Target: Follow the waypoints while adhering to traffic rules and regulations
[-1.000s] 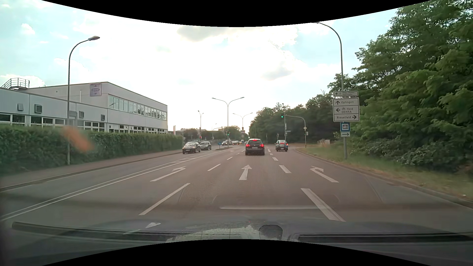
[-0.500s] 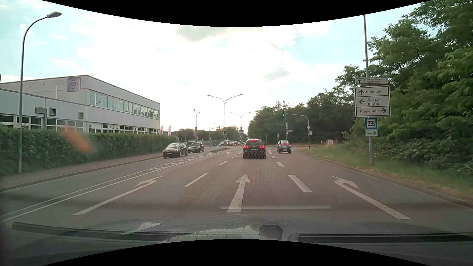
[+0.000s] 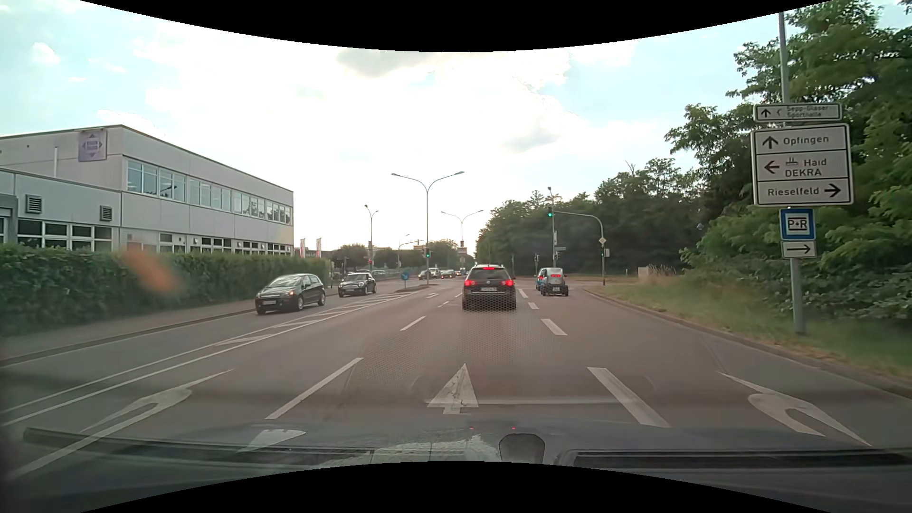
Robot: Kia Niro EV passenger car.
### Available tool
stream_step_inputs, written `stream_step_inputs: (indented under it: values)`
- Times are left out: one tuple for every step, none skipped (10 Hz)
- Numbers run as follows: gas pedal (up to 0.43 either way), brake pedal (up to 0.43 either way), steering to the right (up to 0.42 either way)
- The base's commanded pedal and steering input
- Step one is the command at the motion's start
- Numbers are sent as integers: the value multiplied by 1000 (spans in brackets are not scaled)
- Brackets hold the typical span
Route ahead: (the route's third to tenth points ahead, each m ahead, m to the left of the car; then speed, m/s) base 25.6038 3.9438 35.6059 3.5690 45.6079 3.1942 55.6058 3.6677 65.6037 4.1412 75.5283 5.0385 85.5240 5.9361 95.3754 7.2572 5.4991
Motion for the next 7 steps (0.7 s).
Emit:
stream_step_inputs:
  values:
    - [0, 250, 6]
    - [0, 250, 6]
    - [0, 250, 6]
    - [0, 244, 6]
    - [0, 238, 7]
    - [0, 226, 7]
    - [0, 207, 7]
